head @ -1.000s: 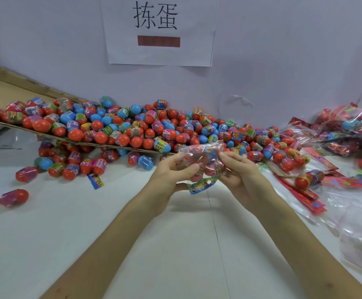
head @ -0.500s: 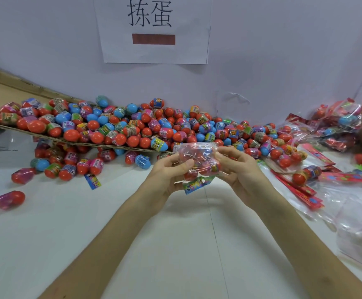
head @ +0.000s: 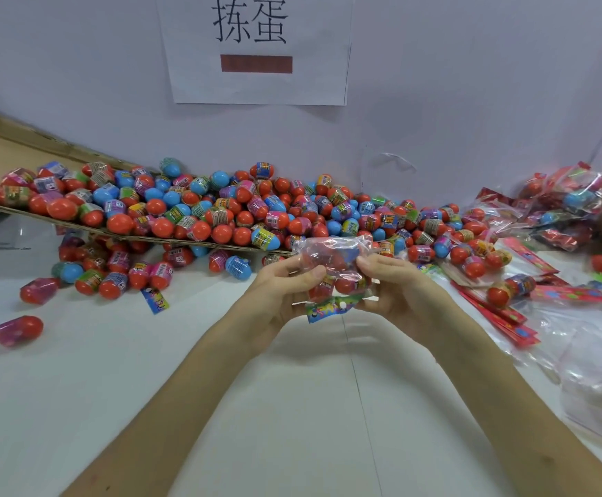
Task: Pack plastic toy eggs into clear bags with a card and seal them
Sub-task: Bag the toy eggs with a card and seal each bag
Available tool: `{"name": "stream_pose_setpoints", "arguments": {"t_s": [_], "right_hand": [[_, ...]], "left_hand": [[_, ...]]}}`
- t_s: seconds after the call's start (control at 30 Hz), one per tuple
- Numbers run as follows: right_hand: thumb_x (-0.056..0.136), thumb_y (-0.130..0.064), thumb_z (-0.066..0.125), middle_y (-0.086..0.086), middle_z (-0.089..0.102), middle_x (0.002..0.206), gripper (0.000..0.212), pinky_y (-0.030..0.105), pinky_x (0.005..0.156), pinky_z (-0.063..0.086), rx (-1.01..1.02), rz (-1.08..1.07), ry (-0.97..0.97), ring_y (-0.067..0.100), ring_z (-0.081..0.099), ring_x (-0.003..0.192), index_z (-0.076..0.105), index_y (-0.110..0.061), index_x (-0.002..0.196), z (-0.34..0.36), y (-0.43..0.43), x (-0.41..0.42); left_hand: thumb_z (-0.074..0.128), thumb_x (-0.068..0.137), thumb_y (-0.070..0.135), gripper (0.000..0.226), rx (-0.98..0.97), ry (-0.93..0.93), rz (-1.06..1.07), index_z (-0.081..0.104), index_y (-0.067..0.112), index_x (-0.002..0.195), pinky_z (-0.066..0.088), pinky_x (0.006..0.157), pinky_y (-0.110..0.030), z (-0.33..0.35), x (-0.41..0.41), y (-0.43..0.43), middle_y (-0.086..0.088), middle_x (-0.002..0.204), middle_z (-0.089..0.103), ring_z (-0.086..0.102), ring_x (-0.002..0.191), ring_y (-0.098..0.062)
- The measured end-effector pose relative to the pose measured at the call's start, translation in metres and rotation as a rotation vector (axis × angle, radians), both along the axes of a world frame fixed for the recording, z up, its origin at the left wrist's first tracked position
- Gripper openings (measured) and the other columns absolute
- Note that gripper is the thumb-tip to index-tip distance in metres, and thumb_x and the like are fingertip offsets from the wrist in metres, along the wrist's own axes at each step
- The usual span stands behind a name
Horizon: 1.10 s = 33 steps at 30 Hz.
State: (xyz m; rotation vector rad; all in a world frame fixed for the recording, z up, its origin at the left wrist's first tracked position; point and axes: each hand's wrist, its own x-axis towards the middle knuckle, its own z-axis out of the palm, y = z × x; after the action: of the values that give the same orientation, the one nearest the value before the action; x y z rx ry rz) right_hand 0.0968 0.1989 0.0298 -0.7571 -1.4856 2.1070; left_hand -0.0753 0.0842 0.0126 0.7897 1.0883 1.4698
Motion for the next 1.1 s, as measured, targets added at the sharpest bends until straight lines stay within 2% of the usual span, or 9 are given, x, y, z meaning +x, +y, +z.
{"name": "stream_pose_setpoints", "arguments": {"t_s": [0.1,0.23,0.43,0.53,0.67,0.8,0.87,0.97,1.1], "right_hand": [[0.077,-0.028,0.073,0.017,0.066,0.117,0.08,0.036,0.081,0.062,-0.015,0.023,0.005,0.026,0.066,0.102,0.043,0.018,0.136,0.003,-0.001,0.002],[0.079,-0.028,0.07,0.014,0.069,0.113,0.077,0.032,0.071,0.062,-0.046,0.01,0.039,0.021,0.071,0.093,0.045,0.014,0.139,0.001,-0.001,0.001],[0.083,-0.025,0.067,0.015,0.07,0.117,0.055,0.037,0.083,0.062,-0.031,0.027,0.078,0.023,0.069,0.102,0.061,0.008,0.128,-0.004,0.004,0.002],[0.084,-0.019,0.064,0.011,0.073,0.105,0.032,0.034,0.076,0.062,-0.016,0.016,0.082,0.021,0.07,0.094,0.071,-0.002,0.111,-0.006,0.006,0.003],[0.091,-0.023,0.067,0.002,0.072,0.093,0.012,0.033,0.079,0.058,0.083,-0.068,0.026,0.017,0.065,0.086,0.078,-0.021,0.088,-0.007,0.006,-0.002],[0.072,-0.055,0.077,0.005,0.072,0.101,0.039,0.033,0.081,0.059,0.202,-0.068,-0.019,0.017,0.07,0.092,0.075,-0.025,0.097,-0.005,0.003,-0.003],[0.071,-0.053,0.083,0.006,0.075,0.107,0.049,0.038,0.086,0.059,0.34,-0.106,-0.082,0.021,0.072,0.101,0.072,-0.021,0.107,-0.007,0.001,-0.004],[0.072,-0.044,0.088,0.004,0.078,0.102,0.046,0.038,0.084,0.06,0.474,-0.147,-0.115,0.024,0.076,0.094,0.075,-0.018,0.108,-0.009,-0.006,-0.008],[0.063,-0.034,0.09,0.012,0.078,0.105,0.054,0.038,0.084,0.062,0.356,-0.102,-0.07,0.032,0.076,0.097,0.076,-0.01,0.109,-0.005,-0.004,-0.004]], "left_hand": [[0.076,0.082,0.027,0.037,0.003,-0.055,-0.023,0.076,0.012,0.116,0.061,0.087,-0.034,0.001,0.001,-0.001,-0.013,0.12,0.075,0.073,0.103,-0.026],[0.077,0.085,0.029,0.028,0.019,-0.137,-0.026,0.081,0.016,0.109,0.06,0.095,-0.037,0.001,0.002,0.0,-0.013,0.121,0.074,0.073,0.105,-0.027],[0.071,0.086,0.026,0.028,0.027,-0.191,-0.013,0.079,0.013,0.11,0.059,0.096,-0.037,0.0,0.002,0.001,-0.011,0.118,0.075,0.074,0.101,-0.024],[0.072,0.084,0.027,0.028,0.021,-0.167,-0.002,0.081,0.015,0.108,0.057,0.097,-0.038,0.0,0.001,0.001,-0.009,0.116,0.076,0.074,0.1,-0.024],[0.072,0.083,0.026,0.041,0.049,-0.12,0.07,0.072,0.011,0.121,0.061,0.091,-0.034,0.001,-0.001,0.003,-0.008,0.117,0.076,0.073,0.1,-0.022],[0.071,0.092,0.022,0.037,0.035,0.056,0.157,0.07,0.008,0.126,0.06,0.09,-0.034,-0.002,0.0,0.004,-0.01,0.119,0.076,0.073,0.101,-0.021],[0.07,0.095,0.017,0.027,0.052,0.128,0.191,0.072,0.008,0.12,0.061,0.08,-0.028,-0.004,0.003,0.004,-0.008,0.11,0.078,0.074,0.095,-0.019],[0.069,0.095,0.01,0.019,0.08,0.22,0.199,0.074,0.008,0.114,0.059,0.08,-0.024,-0.006,0.006,0.004,-0.008,0.103,0.079,0.076,0.095,-0.02],[0.069,0.092,0.009,0.023,0.079,0.134,0.116,0.074,0.008,0.115,0.06,0.084,-0.028,-0.003,0.007,0.004,-0.008,0.107,0.078,0.075,0.099,-0.021]]}}
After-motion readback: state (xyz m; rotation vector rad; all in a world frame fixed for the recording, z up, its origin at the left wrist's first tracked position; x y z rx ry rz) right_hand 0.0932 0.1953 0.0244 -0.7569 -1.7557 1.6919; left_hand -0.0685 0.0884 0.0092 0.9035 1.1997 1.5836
